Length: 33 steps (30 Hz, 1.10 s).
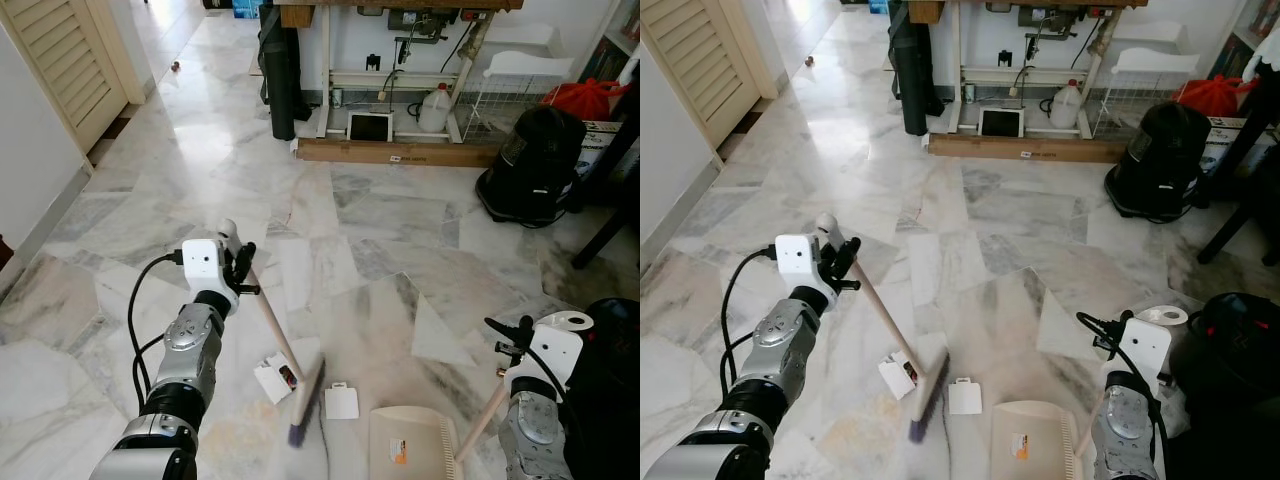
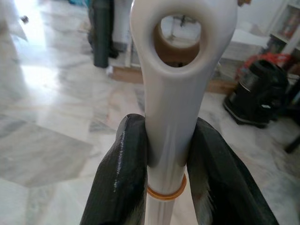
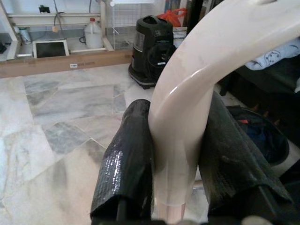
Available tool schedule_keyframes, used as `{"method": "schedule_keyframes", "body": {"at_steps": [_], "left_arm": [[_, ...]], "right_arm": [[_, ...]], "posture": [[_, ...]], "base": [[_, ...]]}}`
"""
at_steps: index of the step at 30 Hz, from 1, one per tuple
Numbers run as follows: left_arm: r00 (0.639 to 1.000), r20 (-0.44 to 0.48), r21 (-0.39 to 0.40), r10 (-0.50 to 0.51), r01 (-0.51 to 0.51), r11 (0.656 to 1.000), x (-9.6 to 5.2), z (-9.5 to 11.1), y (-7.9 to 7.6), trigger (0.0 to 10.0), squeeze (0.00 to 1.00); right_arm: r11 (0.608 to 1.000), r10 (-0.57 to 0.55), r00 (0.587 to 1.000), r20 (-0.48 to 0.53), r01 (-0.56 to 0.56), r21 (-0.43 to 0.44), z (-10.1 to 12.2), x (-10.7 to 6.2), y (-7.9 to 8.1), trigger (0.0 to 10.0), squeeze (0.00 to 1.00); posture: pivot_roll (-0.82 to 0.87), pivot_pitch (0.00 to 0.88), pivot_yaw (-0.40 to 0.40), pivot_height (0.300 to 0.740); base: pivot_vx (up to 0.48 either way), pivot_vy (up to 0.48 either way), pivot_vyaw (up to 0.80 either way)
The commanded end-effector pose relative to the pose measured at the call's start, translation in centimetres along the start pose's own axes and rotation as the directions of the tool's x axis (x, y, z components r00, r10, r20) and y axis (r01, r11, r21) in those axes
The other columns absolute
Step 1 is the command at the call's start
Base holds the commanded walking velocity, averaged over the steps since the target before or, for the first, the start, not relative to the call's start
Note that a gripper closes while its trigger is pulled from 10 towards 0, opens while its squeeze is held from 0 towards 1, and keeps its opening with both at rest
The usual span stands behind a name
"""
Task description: Sweep floor
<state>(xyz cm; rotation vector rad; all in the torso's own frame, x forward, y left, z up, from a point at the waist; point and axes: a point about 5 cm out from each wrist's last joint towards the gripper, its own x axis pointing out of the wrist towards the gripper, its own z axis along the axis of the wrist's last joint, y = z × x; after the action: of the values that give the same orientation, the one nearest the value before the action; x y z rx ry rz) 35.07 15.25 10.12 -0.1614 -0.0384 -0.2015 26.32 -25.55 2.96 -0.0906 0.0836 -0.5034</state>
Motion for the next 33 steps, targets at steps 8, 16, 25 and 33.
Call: {"method": "schedule_keyframes", "body": {"at_steps": [8, 16, 25, 33], "left_arm": [[0.995, -0.032, -0.135, -0.095, 0.09, 0.987, 0.8, 0.0, -1.2, 10.0, 0.0], [0.983, -0.026, -0.261, -0.183, 0.17, 0.95, 1.3, 0.6, -2.1, 10.0, 0.0], [0.982, 0.134, -0.159, -0.131, 0.152, 0.975, 1.7, 4.4, -1.2, 10.0, 0.0], [0.982, 0.088, -0.025, -0.167, 0.17, 0.985, 1.0, 3.4, -1.3, 10.0, 0.0]], "right_arm": [[1.0, -0.009, 1.0, 0.015, 0.009, -0.009, 0.2, 0.2, -0.4, 10.0, 0.0], [1.0, 0.001, 1.0, 0.014, -0.001, -0.007, 0.3, 0.4, -0.1, 10.0, 0.0], [1.0, 0.013, 1.0, 0.012, -0.013, -0.002, 0.5, 0.6, 0.2, 10.0, 0.0], [1.0, 0.02, 1.0, 0.01, -0.02, -0.001, 0.5, 0.7, 0.3, 10.0, 0.0]], "posture": [[0.12, 0.125, 0.009, 0.74], [0.13, 0.125, 0.005, 0.74], [0.13, 0.118, 0.001, 0.74], [0.13, 0.116, 0.0, 0.74]], "base": [[0.0, 0.0, 0.0], [0.0, 0.0, 0.0], [0.0, 0.0, 0.0], [0.0, 0.0, 0.0]]}}
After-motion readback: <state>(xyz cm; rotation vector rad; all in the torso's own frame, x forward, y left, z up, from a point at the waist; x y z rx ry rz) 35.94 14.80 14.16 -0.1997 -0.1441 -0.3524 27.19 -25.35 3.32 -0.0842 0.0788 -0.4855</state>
